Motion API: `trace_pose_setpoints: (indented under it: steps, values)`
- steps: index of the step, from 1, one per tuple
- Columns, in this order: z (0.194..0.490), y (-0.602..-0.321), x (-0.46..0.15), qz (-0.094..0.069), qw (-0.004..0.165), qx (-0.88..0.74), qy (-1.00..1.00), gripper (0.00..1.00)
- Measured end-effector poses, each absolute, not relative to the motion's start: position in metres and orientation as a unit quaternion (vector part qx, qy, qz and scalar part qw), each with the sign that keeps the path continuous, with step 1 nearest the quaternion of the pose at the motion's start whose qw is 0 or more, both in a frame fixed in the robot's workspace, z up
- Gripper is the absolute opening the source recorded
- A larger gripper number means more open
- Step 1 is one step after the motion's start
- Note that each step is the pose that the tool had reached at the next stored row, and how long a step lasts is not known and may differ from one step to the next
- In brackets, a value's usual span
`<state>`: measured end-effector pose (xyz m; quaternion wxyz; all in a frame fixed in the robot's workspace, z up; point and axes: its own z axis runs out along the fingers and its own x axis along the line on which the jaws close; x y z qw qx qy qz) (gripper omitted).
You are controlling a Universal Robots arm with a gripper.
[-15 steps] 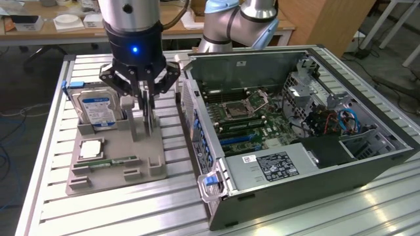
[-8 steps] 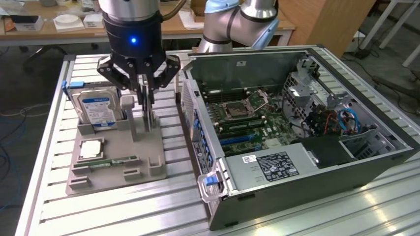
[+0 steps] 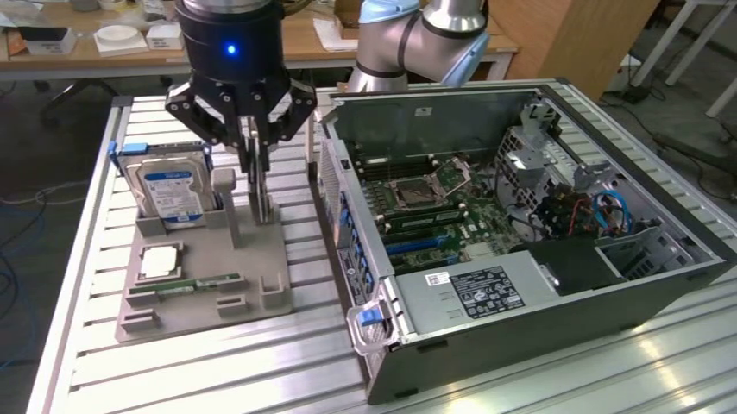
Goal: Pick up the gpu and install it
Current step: 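Pick up the gpu and move the gpu toward the slot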
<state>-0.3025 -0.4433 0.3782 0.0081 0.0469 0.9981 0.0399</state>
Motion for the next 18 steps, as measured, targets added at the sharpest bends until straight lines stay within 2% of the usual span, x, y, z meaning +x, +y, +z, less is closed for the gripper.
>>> trace_pose_setpoints:
  steps: [18]
  values:
    - [0.399, -0.443, -0.303, 0.04, 0.008, 0.034, 0.999, 0.26]
